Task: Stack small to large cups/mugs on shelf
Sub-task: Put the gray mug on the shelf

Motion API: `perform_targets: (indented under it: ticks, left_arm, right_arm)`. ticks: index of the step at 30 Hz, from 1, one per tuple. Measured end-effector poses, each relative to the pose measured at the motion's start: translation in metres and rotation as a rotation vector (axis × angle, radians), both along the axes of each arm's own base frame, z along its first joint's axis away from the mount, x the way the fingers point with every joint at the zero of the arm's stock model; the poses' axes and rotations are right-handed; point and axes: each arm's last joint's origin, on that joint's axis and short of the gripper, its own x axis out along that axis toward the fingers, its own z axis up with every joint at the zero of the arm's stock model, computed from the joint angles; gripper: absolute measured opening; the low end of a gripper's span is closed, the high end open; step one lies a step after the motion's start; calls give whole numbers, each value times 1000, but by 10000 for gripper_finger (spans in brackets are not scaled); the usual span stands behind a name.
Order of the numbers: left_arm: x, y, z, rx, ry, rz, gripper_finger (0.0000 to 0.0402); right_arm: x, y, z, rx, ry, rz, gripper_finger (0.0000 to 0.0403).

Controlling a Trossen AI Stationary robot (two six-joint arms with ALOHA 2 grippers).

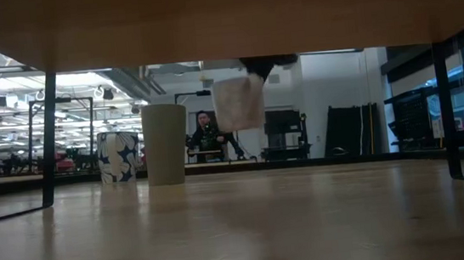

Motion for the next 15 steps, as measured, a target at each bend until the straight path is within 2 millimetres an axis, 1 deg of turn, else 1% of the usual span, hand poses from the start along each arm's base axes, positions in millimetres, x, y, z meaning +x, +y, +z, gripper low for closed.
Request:
perform_targets:
  ticks: [3, 8, 11, 15]
  left_arm:
    - [0, 0, 0, 0, 0, 0, 27]
    - [0, 0, 0, 6, 4, 0, 27]
    - [0, 0, 0, 6, 7, -1, 27]
    - [0, 0, -4, 0, 45, -1, 27]
  right_arm:
    - [-8, 19, 15, 16, 7, -54, 19]
    - [-11, 56, 36, 7, -20, -125, 18]
    - [-11, 79, 44, 14, -43, -171, 18]
    - [-8, 109, 48, 26, -51, -223, 18]
